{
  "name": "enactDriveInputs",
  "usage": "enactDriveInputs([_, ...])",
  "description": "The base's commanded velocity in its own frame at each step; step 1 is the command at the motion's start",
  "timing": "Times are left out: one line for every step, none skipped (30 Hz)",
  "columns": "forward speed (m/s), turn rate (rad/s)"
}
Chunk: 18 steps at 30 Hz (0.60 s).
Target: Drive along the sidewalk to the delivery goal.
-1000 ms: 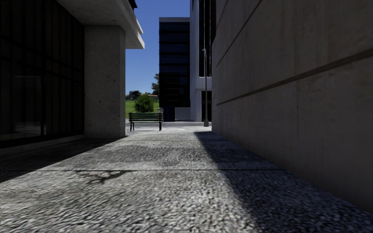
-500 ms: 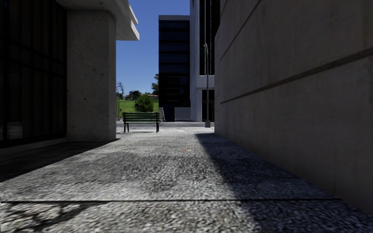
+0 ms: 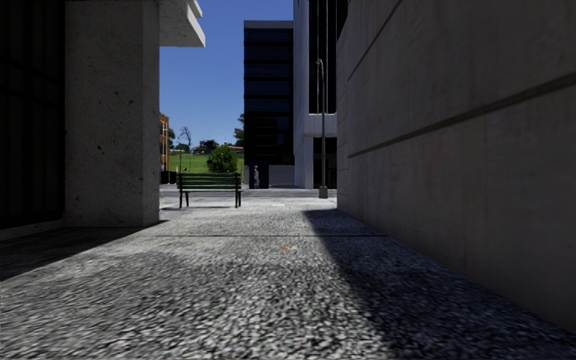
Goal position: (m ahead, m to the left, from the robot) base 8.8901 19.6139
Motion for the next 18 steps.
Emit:
enactDriveInputs([2.0, 0.0])
enactDriveInputs([2.0, 0.0])
enactDriveInputs([2.0, 0.0])
enactDriveInputs([2.0, 0.0])
enactDriveInputs([2.0, 0.0])
enactDriveInputs([2.0, 0.0])
enactDriveInputs([2.0, 0.0])
enactDriveInputs([2.0, 0.0])
enactDriveInputs([2.0, 0.0])
enactDriveInputs([2.0, 0.0])
enactDriveInputs([2.0, 0.0])
enactDriveInputs([2.0, 0.0])
enactDriveInputs([2.0, 0.0])
enactDriveInputs([2.0, 0.0])
enactDriveInputs([2.0, 0.0])
enactDriveInputs([2.0, 0.0])
enactDriveInputs([2.0, 0.0])
enactDriveInputs([2.0, 0.0])
